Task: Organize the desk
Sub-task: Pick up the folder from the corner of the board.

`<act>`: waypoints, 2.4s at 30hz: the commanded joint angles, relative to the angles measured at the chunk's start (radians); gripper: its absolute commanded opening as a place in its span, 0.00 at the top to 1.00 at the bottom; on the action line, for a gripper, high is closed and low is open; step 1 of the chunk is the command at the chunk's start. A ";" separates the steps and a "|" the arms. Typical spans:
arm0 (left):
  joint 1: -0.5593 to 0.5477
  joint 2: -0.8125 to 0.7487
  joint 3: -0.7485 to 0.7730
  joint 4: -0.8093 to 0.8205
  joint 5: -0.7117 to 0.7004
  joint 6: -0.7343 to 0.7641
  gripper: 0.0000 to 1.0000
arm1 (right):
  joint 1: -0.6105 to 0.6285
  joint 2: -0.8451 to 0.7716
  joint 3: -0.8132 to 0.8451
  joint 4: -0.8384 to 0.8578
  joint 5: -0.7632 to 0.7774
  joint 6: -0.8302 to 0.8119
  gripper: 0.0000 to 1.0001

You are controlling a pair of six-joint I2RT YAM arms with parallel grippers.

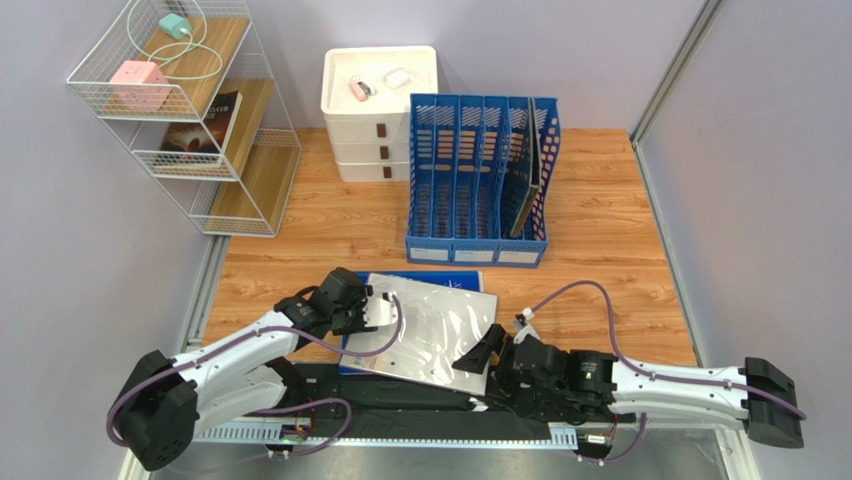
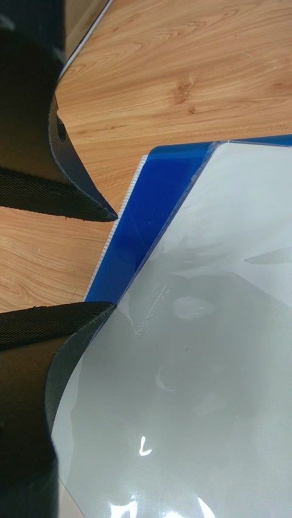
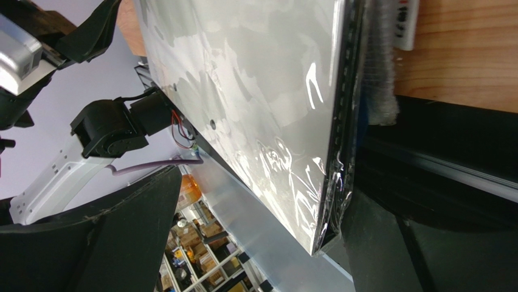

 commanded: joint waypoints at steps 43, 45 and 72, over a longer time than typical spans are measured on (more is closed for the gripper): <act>-0.060 -0.033 0.033 0.033 0.079 -0.097 0.43 | 0.079 0.131 0.243 0.134 0.371 -0.178 0.67; -0.068 -0.033 0.036 0.034 0.077 -0.105 0.43 | 0.077 0.142 0.240 0.156 0.372 -0.183 0.78; 0.018 -0.497 0.042 0.295 -0.233 -0.380 0.39 | 0.286 0.476 1.249 -1.010 0.852 -0.528 1.00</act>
